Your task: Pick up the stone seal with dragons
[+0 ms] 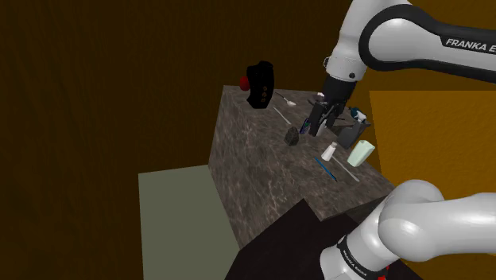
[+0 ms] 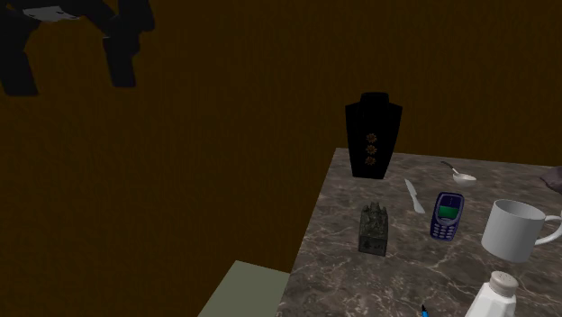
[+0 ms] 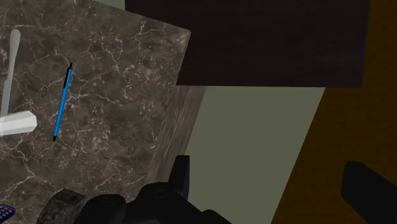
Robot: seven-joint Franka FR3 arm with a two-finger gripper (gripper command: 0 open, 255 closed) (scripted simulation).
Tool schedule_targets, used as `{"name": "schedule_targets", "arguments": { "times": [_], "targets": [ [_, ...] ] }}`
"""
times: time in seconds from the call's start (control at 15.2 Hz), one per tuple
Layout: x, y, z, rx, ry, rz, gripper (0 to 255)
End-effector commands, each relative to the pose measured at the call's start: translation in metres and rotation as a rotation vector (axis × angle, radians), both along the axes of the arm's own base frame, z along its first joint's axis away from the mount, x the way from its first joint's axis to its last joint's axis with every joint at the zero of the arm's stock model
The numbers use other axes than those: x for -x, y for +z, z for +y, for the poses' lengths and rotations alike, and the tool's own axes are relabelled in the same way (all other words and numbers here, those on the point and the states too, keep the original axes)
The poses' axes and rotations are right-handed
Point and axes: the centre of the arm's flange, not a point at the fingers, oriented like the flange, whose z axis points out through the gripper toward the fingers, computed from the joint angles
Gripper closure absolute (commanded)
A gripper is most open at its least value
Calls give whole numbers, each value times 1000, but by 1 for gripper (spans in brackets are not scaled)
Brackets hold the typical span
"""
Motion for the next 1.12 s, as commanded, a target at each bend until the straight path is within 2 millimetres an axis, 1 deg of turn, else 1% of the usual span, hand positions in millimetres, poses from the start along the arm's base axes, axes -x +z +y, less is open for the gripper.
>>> {"name": "schedule_targets", "arguments": {
  "times": [0.0,1.06],
  "targets": [
    [0,0,0,0,0,0,0],
    [-98,-98,-162,-33,-9,-26,0]
  ]
}}
